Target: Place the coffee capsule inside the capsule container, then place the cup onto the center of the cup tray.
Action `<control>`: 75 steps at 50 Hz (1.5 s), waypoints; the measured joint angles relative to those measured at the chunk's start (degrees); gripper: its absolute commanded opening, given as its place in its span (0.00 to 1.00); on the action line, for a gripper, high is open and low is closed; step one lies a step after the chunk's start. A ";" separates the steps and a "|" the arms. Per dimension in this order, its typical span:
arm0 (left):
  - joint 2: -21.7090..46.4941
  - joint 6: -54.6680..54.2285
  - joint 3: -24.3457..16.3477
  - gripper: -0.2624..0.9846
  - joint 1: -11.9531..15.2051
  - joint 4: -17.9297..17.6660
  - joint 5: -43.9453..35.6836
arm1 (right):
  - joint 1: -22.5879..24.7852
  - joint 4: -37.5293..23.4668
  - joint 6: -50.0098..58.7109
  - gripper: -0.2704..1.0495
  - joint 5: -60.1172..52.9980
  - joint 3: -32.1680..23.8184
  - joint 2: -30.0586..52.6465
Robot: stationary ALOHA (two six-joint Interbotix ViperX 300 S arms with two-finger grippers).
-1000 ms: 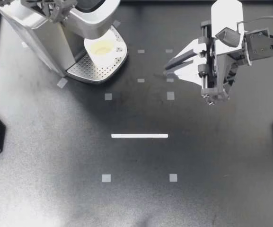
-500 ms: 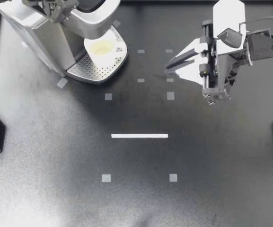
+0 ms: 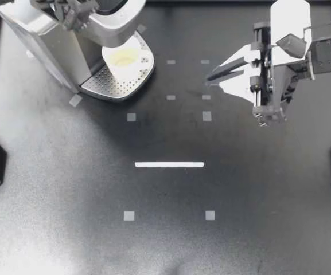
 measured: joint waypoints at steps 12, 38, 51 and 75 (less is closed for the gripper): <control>1.32 0.09 0.00 0.28 -0.26 0.00 0.62 | 0.00 0.09 0.00 0.41 -0.09 0.00 0.00; 2.37 0.35 -1.23 0.28 -0.44 0.70 3.43 | 0.88 0.09 0.00 0.41 -0.26 0.26 -0.09; 3.96 0.53 -3.43 0.28 -0.62 1.49 6.59 | 0.88 0.09 0.00 0.41 -0.35 0.70 -0.09; 4.48 0.62 -4.66 0.28 -0.88 2.37 10.37 | 0.88 0.00 -0.09 0.41 -0.70 0.97 -0.09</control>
